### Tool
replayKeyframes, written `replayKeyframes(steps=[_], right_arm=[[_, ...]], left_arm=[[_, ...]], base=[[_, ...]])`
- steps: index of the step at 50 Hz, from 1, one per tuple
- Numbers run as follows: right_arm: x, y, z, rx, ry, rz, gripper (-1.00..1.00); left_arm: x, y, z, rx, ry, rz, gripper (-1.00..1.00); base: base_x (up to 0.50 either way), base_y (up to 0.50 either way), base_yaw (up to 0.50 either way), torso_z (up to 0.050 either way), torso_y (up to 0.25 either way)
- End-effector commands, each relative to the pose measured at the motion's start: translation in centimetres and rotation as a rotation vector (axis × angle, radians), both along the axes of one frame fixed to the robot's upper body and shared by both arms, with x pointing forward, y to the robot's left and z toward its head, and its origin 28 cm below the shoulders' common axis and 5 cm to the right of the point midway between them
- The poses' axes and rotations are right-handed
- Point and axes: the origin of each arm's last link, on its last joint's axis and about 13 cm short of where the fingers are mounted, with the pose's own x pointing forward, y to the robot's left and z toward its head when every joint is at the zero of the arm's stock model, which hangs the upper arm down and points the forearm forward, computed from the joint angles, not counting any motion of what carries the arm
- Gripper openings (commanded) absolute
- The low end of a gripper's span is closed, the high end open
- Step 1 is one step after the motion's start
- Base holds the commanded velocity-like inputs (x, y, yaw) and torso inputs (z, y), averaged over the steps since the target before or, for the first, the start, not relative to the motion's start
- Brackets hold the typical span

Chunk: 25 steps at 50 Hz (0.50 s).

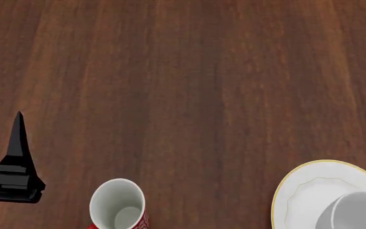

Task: Put the white mug on the plate.

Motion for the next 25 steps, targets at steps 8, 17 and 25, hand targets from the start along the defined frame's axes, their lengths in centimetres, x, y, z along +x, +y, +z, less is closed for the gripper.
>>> replayKeyframes(steps=[8,17,25], right_arm=[[-3.4,0.2,2.5,-0.012,-0.130,0.003,1.00],[-5.0,0.3,3.7,-0.009,-0.225,0.008,1.00],[-5.9,0.3,4.3,-0.015,-0.284,0.016,1.00]], left_arm=[[-0.8,-0.2,0.3,0.005,-0.008,-0.003,1.00],[-0.9,-0.5,0.5,0.010,-0.011,-0.010,1.00],[-1.0,-0.6,0.5,0.011,-0.012,-0.011,1.00]], base=[[0.00,0.00,0.00,0.000,0.000],[0.00,0.00,0.00,0.000,0.000],[0.00,0.00,0.00,0.000,0.000]])
